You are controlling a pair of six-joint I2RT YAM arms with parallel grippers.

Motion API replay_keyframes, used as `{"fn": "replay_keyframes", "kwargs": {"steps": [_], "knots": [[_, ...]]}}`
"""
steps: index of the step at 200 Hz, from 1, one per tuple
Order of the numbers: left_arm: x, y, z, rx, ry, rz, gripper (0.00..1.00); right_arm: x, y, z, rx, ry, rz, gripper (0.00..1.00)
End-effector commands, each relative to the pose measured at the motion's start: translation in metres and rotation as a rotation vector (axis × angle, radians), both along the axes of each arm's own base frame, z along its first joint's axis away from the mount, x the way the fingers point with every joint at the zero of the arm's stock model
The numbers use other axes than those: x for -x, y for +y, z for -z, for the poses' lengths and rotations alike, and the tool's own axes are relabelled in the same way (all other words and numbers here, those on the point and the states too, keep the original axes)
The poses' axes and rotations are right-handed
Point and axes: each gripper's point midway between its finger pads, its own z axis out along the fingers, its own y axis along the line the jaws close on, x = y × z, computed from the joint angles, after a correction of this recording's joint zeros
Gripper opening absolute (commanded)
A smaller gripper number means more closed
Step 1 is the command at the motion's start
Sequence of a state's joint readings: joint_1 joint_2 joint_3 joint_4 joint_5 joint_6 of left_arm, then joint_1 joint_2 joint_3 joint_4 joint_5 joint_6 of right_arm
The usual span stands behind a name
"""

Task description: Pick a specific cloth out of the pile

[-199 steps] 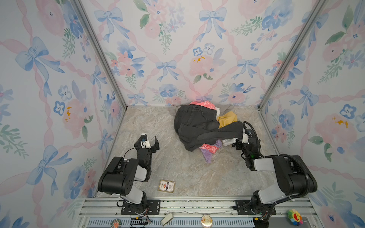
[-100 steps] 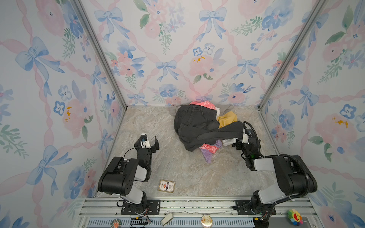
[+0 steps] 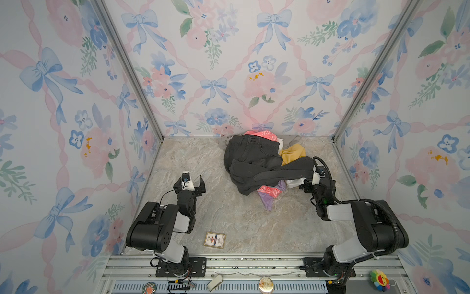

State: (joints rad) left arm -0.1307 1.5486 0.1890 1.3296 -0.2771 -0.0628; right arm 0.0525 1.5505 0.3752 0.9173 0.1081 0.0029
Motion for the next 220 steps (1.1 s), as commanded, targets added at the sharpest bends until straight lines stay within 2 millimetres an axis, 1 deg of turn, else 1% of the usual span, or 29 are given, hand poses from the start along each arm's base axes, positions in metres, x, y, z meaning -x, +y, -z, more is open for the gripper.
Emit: {"fn": "replay_keyframes", "kwargs": {"steps": [1, 16, 29, 44, 70, 86, 89, 90, 94, 104, 118, 132, 147, 155, 165, 179, 197, 220], "knots": [[-0.001, 0.001, -0.003, -0.002, -0.007, -0.011, 0.98, 0.008, -0.006, -0.014, 0.004, -0.076, 0.034, 0.97], [-0.001, 0.000, -0.003, -0.001, -0.007, -0.011, 0.98, 0.015, -0.008, -0.021, 0.013, -0.107, 0.055, 0.97], [-0.001, 0.001, -0.004, -0.003, -0.005, -0.019, 0.98, 0.017, -0.011, -0.025, 0.016, -0.107, 0.074, 0.97], [-0.004, 0.001, -0.005, -0.003, -0.001, -0.018, 0.98, 0.018, -0.008, -0.031, 0.037, -0.106, 0.075, 0.97], [-0.006, 0.000, -0.006, -0.004, 0.008, -0.016, 0.98, 0.024, -0.009, -0.038, 0.066, -0.052, 0.114, 0.97], [-0.010, 0.003, -0.009, -0.003, 0.018, -0.033, 0.97, 0.032, -0.018, -0.038, 0.080, 0.012, 0.179, 0.97], [-0.011, 0.003, -0.009, -0.003, 0.028, -0.036, 0.97, 0.033, -0.019, -0.042, 0.077, 0.010, 0.190, 0.97], [-0.012, 0.003, -0.009, -0.004, 0.030, -0.038, 0.97, 0.035, -0.019, -0.039, 0.080, 0.028, 0.192, 0.97], [-0.014, 0.004, -0.010, -0.004, 0.039, -0.046, 0.96, 0.036, -0.021, -0.042, 0.075, 0.032, 0.208, 0.97], [-0.020, 0.006, -0.012, -0.011, 0.071, -0.072, 0.96, 0.045, -0.032, -0.044, 0.074, 0.067, 0.281, 0.97], [-0.025, 0.009, -0.022, -0.013, 0.092, -0.116, 0.96, 0.059, -0.043, -0.045, 0.063, 0.131, 0.362, 0.97], [-0.030, 0.014, -0.034, 0.053, 0.106, -0.166, 0.97, 0.076, -0.057, -0.050, 0.043, 0.184, 0.466, 0.97], [-0.031, 0.005, -0.050, 0.081, 0.099, -0.157, 0.98, 0.094, -0.070, -0.054, 0.033, 0.246, 0.567, 0.97], [-0.031, -0.001, -0.059, 0.081, 0.094, -0.153, 0.98, 0.100, -0.073, -0.056, 0.028, 0.279, 0.593, 0.97], [-0.033, -0.014, -0.069, 0.073, 0.096, -0.119, 0.98, 0.106, -0.074, -0.060, 0.016, 0.311, 0.610, 0.97], [-0.036, -0.032, -0.078, 0.076, 0.106, -0.063, 0.98, 0.111, -0.070, -0.063, -0.001, 0.366, 0.608, 0.97], [-0.036, -0.055, -0.085, 0.081, 0.112, 0.011, 0.98, 0.115, -0.065, -0.063, -0.010, 0.443, 0.593, 0.97], [-0.034, -0.080, -0.086, 0.065, 0.141, 0.098, 0.98, 0.117, -0.055, -0.063, -0.047, 0.527, 0.531, 0.97]]}}
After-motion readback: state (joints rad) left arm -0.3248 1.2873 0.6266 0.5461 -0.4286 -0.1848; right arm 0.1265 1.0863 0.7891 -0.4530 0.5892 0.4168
